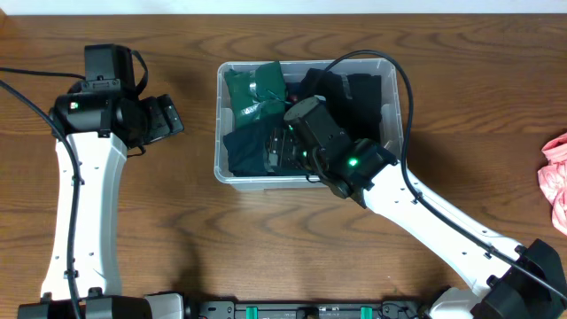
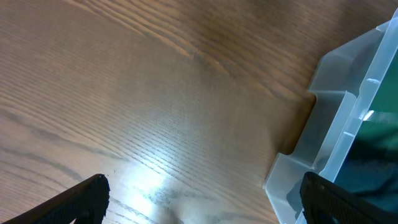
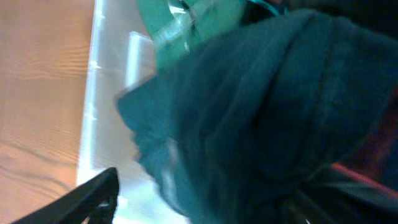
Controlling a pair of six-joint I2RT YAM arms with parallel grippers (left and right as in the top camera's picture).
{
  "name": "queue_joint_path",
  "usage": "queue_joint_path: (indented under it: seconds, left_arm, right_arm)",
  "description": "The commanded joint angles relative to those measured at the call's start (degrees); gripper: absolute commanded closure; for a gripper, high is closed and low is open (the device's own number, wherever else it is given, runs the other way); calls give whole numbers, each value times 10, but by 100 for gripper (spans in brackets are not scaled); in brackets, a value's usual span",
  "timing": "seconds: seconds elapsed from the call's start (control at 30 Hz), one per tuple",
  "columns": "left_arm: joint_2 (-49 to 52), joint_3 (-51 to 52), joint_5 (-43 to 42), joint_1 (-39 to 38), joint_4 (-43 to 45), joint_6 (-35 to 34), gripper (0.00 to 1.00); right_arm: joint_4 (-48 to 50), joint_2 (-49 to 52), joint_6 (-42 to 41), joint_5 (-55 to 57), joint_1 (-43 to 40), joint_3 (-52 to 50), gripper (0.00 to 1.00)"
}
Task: Pack container
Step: 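Spread the dark garment over the bin contents with the right gripper, then withdraw the right gripper to the pink shirt and grasp it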
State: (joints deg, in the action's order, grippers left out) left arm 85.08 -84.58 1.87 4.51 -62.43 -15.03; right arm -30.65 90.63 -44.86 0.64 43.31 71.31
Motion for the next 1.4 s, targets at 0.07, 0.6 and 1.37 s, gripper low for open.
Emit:
queue_joint_path:
  seconds: [0.07, 0.6, 1.37]
  left_arm:
    - [6, 2, 2, 3, 1, -1, 2]
    - [6, 2, 2, 3, 0, -1, 2]
    - [7, 2, 2, 3, 1, -1, 2]
  right_arm:
    - [-4, -6, 183, 21, -13, 12, 26]
    - [-5, 0, 321, 64, -35, 85, 99]
    - [-63, 154, 288, 38, -42, 101, 99]
